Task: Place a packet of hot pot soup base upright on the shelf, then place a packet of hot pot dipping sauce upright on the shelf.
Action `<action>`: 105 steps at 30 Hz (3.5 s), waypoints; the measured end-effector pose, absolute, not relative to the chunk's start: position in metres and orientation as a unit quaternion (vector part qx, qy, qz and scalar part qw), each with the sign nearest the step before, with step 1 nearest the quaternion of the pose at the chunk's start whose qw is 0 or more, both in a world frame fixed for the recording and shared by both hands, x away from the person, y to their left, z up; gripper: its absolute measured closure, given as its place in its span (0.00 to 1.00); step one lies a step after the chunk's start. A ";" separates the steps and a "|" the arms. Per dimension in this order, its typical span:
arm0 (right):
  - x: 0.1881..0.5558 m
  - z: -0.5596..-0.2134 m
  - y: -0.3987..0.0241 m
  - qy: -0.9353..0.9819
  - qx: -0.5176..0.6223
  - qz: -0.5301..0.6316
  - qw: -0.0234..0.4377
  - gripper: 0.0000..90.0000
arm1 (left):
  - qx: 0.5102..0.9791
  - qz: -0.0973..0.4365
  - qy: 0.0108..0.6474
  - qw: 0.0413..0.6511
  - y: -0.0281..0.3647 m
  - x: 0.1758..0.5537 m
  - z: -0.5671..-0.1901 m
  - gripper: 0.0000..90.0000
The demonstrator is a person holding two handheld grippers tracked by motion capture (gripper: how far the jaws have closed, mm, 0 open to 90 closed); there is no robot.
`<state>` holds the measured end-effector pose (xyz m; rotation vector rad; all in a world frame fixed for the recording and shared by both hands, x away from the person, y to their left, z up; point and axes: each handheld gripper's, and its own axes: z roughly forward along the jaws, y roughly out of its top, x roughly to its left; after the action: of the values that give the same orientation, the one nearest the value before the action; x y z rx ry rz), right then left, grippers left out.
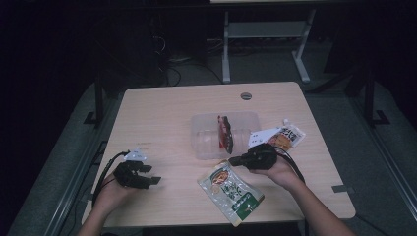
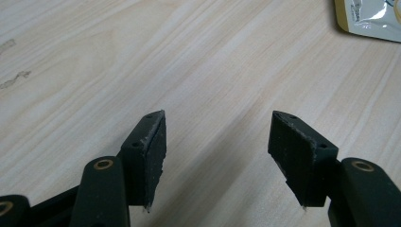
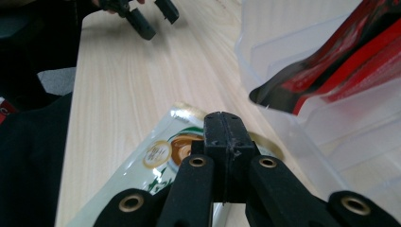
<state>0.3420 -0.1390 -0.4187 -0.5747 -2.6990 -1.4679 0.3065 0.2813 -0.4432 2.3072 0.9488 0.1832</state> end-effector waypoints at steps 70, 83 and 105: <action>0.371 -0.408 -0.266 -0.818 -0.409 -0.381 -0.139 0.81 | 0.878 0.062 0.354 0.317 0.280 0.308 -0.445 0.42; 0.411 -0.448 -0.269 -0.831 -0.435 -0.307 -0.161 1.00 | 0.879 0.061 0.355 0.314 0.281 0.309 -0.447 0.42; 0.410 -0.457 -0.260 -0.860 -0.424 -0.247 -0.139 1.00 | 0.880 0.063 0.353 0.311 0.282 0.307 -0.446 0.42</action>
<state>0.4104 -0.2596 -0.4565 -1.4648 -2.9711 -0.8541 0.3073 0.2819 -0.4463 2.3224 0.9326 0.1656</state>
